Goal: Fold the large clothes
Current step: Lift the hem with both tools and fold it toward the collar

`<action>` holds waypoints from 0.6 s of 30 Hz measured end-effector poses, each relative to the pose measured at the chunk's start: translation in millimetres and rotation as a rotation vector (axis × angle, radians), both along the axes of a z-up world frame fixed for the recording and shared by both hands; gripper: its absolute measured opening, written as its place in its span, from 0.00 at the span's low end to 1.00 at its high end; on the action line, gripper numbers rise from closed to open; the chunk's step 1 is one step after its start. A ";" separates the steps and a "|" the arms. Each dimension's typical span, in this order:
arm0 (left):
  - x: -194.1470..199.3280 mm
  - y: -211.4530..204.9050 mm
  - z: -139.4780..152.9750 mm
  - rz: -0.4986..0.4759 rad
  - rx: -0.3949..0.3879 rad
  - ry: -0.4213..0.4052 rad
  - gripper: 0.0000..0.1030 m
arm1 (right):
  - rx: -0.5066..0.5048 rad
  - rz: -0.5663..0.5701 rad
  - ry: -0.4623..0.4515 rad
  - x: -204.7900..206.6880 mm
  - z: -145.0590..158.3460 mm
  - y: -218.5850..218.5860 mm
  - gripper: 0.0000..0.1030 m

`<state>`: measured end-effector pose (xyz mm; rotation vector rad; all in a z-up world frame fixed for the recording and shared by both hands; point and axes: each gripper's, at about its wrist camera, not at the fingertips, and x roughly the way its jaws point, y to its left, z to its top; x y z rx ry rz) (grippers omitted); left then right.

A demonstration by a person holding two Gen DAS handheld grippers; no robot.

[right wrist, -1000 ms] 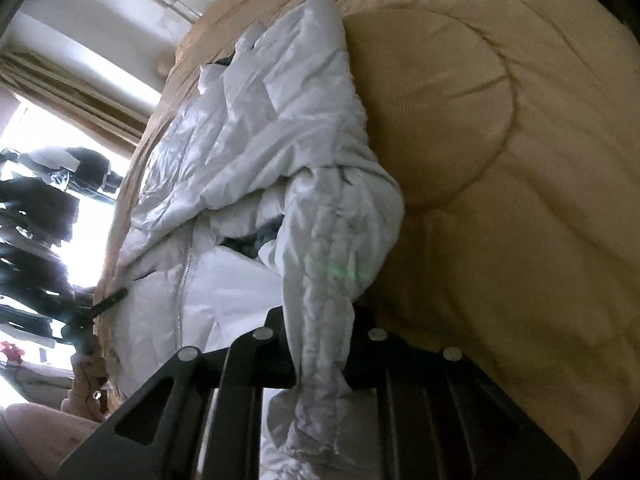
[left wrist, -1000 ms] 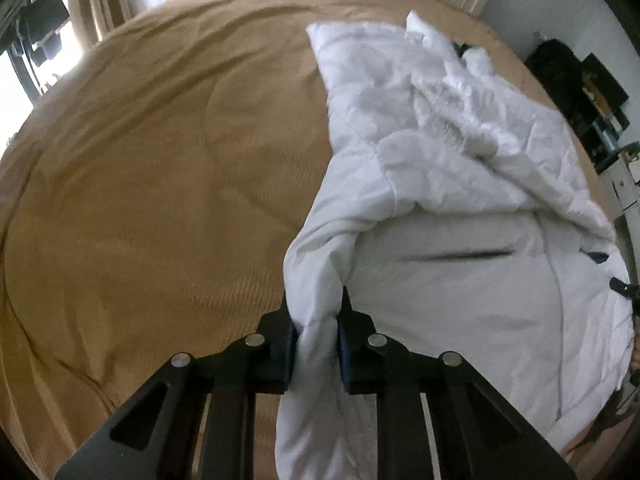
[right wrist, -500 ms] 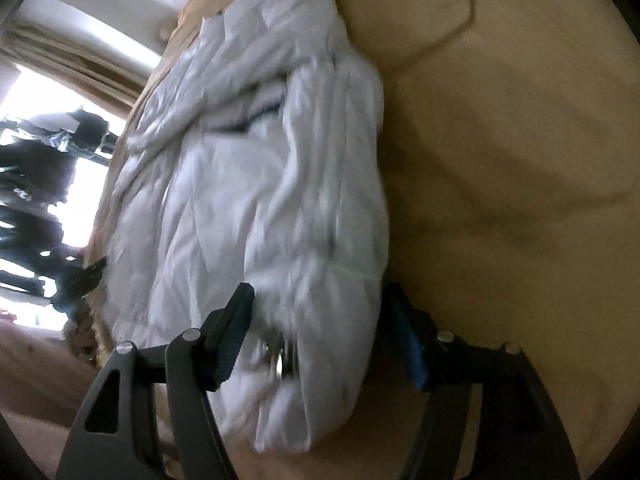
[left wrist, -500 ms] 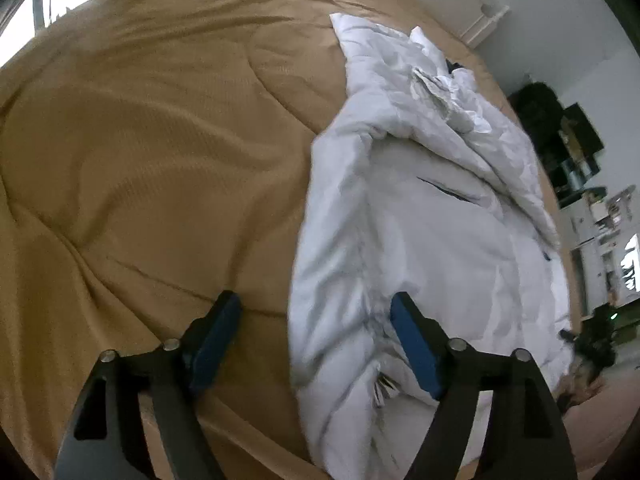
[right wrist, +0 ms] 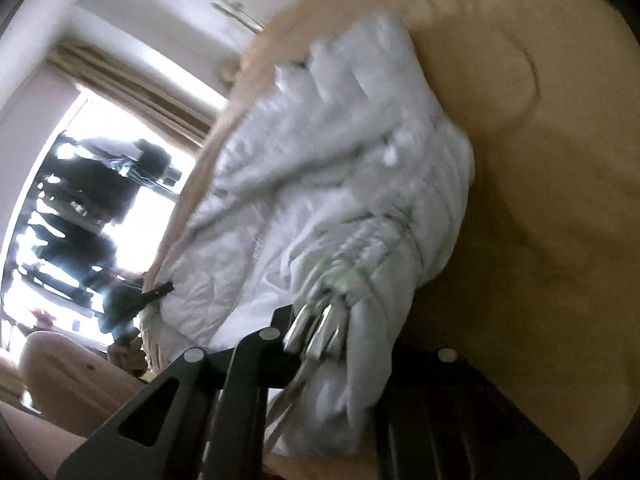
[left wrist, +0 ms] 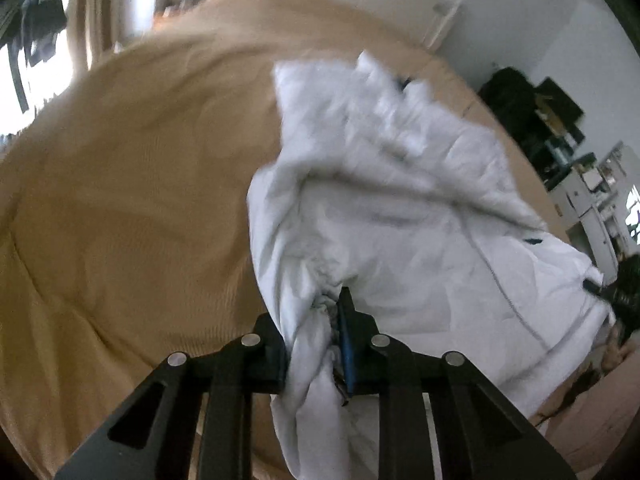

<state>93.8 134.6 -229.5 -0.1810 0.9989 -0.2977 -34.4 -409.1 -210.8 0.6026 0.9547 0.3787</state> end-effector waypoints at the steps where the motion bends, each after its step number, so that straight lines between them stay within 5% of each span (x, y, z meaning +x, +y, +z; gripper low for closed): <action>1: 2.4 -0.5 12.9 -0.006 0.005 -0.027 0.19 | -0.008 -0.002 -0.043 2.0 17.0 -2.1 0.11; 6: -3.0 3.2 67.7 -0.060 0.032 -0.152 0.19 | -0.059 0.018 -0.167 2.1 66.6 -5.8 0.11; 10: -36.6 11.0 78.9 -0.188 0.042 -0.189 0.19 | -0.089 0.096 -0.188 -23.1 82.6 -6.6 0.11; 14: -47.5 9.8 70.7 -0.284 0.040 -0.138 0.20 | -0.082 0.125 -0.150 -40.2 78.5 -16.0 0.11; 18: 2.1 5.2 66.8 -0.239 0.031 -0.073 0.21 | -0.028 0.100 -0.129 -2.4 70.7 -20.8 0.11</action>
